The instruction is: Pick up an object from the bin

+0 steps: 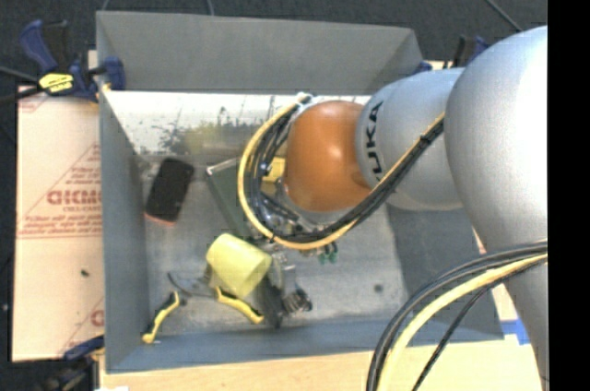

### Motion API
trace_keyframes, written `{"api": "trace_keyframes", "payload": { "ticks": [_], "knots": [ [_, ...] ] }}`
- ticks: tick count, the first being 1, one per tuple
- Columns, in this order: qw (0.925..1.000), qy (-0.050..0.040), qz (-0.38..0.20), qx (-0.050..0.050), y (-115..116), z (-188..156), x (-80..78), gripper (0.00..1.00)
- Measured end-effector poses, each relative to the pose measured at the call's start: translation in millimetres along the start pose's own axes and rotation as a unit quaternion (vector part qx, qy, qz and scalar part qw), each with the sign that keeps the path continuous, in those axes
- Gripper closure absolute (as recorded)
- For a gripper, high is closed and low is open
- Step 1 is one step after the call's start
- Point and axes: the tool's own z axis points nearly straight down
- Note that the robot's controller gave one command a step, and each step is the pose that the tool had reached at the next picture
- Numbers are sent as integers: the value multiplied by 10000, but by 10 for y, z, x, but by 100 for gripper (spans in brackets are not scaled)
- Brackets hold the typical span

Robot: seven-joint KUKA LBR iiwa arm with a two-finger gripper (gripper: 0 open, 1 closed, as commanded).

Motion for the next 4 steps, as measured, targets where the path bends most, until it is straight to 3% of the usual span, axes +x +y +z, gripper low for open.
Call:
{"api": "trace_keyframes", "payload": {
  "ticks": [1,2,3,4],
  "knots": [
    [9956,5,939,-22,221,-428,345,0],
    [9971,-29,761,-12,212,-316,229,0],
    [9989,-31,-475,-17,581,-395,309,0],
    [9971,-105,755,14,230,-78,252,100]
  ]
}}
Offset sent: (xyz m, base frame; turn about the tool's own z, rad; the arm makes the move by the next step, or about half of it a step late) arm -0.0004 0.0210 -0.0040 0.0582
